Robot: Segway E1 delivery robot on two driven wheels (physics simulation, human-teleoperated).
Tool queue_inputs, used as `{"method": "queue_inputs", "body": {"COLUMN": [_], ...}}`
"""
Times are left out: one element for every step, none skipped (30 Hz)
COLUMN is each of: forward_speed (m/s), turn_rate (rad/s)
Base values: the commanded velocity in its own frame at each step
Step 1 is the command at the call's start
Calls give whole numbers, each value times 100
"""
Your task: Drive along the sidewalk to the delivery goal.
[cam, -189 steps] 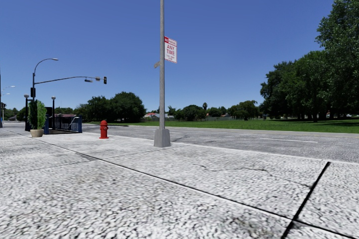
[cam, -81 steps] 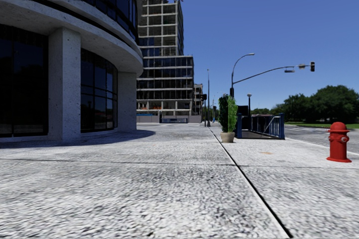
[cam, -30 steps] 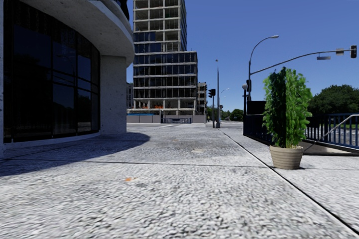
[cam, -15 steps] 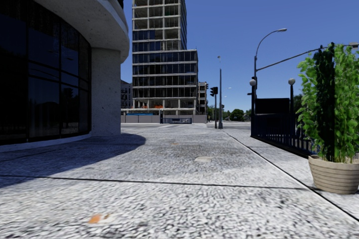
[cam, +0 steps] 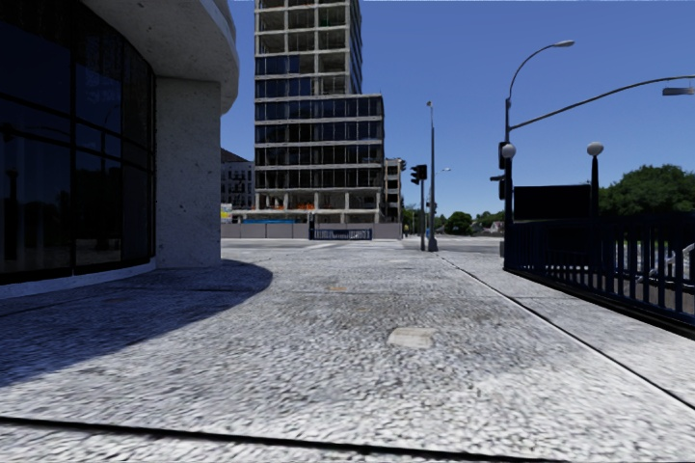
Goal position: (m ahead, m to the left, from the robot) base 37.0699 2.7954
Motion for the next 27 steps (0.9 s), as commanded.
{"method": "queue_inputs", "body": {"forward_speed": [200,200,200,200,200,200,200,200,200,200,200,200,200,200,200,200,200,200,200,200,200,200,200,200,200,200,200], "turn_rate": [0,0,0,0,0,0,0,0,0,0,0,0,0,0,0,0,0,0,0,0,0,0,0,0,0,0,0]}}
